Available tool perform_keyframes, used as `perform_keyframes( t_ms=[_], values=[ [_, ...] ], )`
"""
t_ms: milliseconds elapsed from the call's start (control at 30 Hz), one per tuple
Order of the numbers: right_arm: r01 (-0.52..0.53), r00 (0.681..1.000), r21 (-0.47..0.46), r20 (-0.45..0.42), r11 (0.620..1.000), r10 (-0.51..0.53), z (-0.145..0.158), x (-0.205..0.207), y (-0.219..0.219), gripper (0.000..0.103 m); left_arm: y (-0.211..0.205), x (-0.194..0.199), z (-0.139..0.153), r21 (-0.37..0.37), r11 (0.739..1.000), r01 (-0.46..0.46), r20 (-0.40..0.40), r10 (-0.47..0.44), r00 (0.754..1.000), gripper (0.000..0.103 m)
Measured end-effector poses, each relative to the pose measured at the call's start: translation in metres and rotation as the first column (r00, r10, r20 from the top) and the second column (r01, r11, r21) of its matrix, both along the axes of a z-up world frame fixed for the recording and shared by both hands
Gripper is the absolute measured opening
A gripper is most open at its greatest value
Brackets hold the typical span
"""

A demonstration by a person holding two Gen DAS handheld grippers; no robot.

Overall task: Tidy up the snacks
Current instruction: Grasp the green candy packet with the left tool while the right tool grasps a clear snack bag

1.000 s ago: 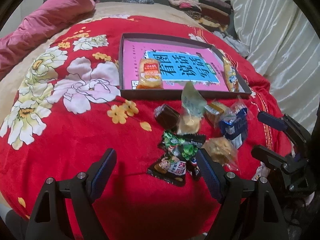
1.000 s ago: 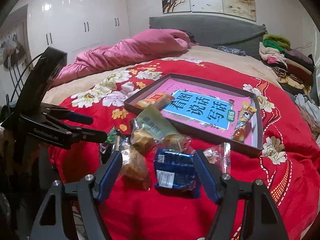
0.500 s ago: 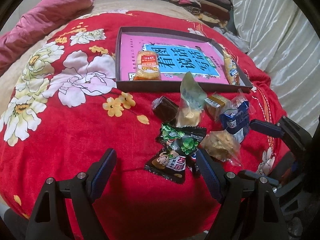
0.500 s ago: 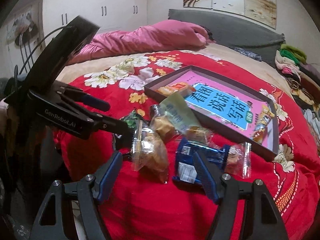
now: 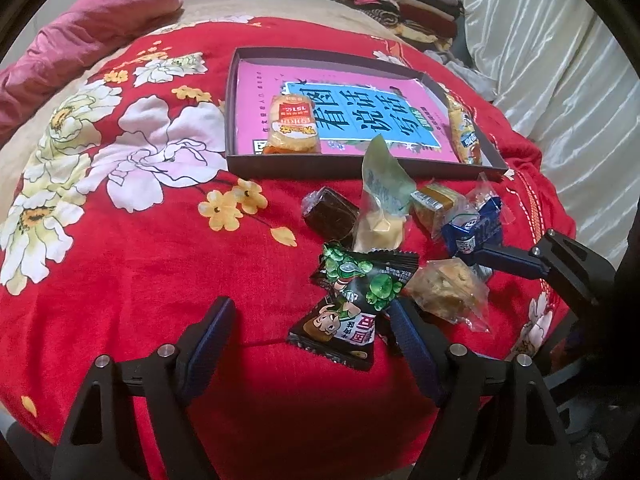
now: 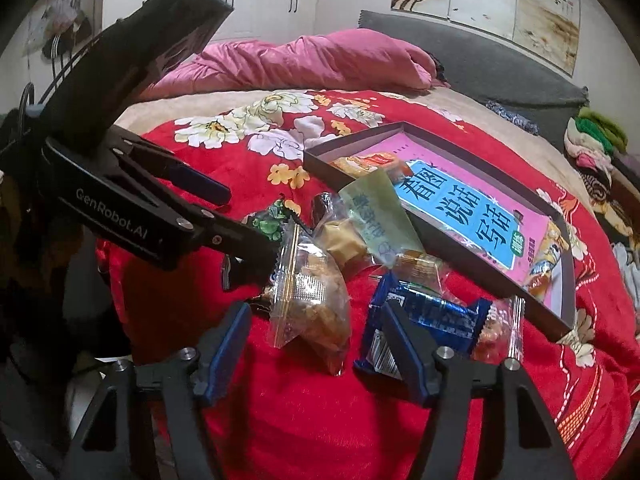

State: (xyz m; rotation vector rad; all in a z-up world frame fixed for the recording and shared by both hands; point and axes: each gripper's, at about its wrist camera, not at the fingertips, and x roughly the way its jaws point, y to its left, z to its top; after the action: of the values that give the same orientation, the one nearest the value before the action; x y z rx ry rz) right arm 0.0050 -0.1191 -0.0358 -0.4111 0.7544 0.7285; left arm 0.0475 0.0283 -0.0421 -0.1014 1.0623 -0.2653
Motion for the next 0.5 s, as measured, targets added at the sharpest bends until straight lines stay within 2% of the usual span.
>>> perform_keyframes(
  t_ms=[67,300,500],
  values=[
    [-0.005,1.000,-0.004,0.006,1.000,0.005,-0.001,0.001,0.001,0.061,-0.001,0.001,-0.002,-0.006,1.000,0.011,-0.007,-0.011,1.000,0.071],
    [-0.011,1.000,-0.012,-0.005,1.000,0.011,-0.005,0.006,0.003,0.045,-0.003,0.002,-0.006,-0.005,1.000,0.018,-0.007,-0.018,1.000,0.068],
    [-0.021,1.000,-0.025,-0.011,0.999,0.021,-0.010,0.012,0.008,0.042,-0.004,0.004,-0.006,-0.012,1.000,0.024,-0.005,-0.024,1.000,0.062]
  ],
)
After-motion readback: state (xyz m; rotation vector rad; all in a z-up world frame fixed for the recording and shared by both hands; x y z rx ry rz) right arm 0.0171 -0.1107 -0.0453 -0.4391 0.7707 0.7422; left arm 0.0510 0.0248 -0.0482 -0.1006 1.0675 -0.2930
